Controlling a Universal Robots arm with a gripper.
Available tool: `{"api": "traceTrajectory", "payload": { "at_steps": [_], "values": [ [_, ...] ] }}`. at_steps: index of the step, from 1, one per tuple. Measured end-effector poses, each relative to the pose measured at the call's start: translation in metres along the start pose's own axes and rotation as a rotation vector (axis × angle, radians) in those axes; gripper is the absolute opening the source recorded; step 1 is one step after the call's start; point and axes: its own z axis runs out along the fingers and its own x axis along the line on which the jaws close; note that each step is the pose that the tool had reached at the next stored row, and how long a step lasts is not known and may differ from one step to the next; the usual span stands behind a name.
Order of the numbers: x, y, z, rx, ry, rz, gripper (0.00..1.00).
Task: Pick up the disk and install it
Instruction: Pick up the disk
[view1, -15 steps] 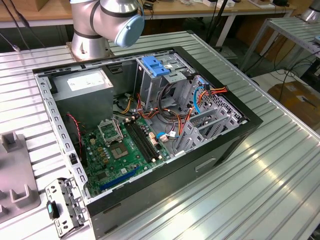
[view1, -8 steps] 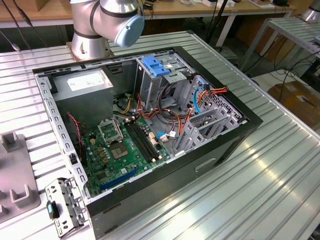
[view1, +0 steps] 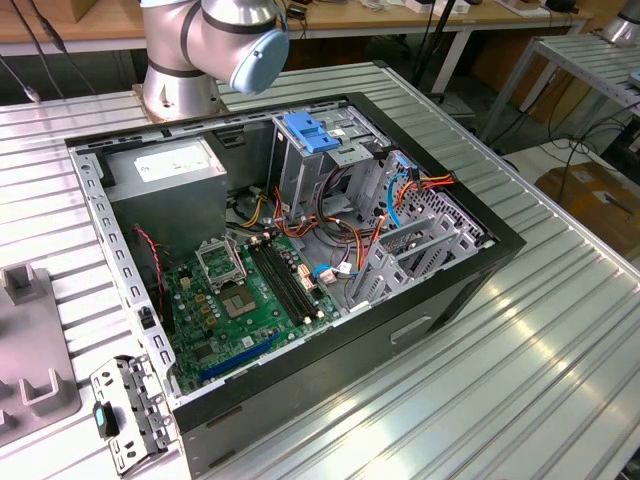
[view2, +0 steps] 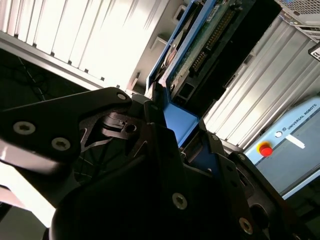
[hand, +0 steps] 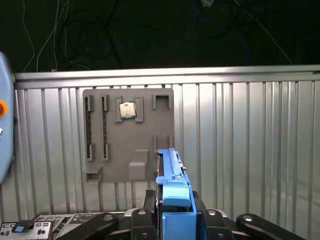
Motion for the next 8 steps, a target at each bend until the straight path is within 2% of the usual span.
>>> {"api": "traceTrajectory", "payload": {
  "at_steps": [2, 8],
  "values": [
    [0.0013, -0.0059, 0.0003, -0.0002, 0.0002, 0.001, 0.37],
    [0.0153, -0.0128, 0.0006, -0.0001, 0.0003, 0.001, 0.37]
  ]
}}
